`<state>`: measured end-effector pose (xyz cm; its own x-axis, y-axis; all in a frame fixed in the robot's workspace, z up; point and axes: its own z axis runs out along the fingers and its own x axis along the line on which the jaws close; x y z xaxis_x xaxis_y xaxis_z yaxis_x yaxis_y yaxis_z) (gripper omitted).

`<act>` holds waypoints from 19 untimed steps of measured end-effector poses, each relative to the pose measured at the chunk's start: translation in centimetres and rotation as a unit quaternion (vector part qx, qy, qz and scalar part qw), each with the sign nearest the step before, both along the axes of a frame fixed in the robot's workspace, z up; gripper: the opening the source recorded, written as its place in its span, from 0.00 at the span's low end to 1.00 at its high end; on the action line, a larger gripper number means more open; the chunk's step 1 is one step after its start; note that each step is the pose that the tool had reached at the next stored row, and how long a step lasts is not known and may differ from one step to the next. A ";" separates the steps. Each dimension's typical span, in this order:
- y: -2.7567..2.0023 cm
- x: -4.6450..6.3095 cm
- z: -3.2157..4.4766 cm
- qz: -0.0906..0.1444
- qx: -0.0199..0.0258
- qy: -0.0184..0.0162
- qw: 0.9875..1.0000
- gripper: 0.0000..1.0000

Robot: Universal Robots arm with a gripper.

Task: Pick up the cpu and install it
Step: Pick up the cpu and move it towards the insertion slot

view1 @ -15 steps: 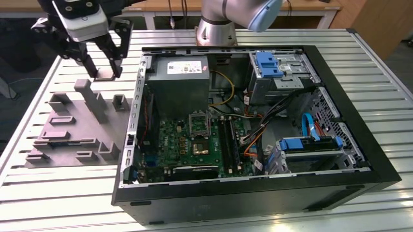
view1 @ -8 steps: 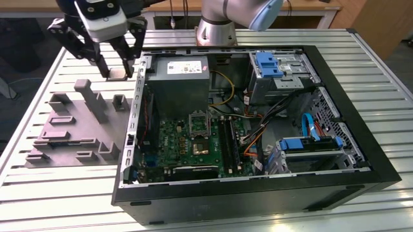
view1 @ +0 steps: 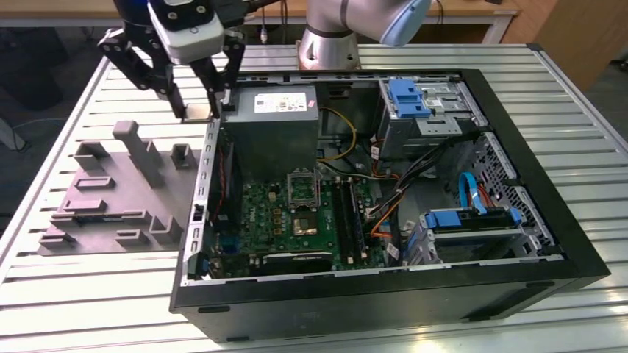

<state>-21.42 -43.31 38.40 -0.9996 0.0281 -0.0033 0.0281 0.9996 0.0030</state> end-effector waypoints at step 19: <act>-0.10 1.2 -0.09 0.000 0.000 0.000 1.000 0.47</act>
<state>-20.24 -43.42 38.32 -0.9996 0.0280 -0.0033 0.0280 0.9996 0.0030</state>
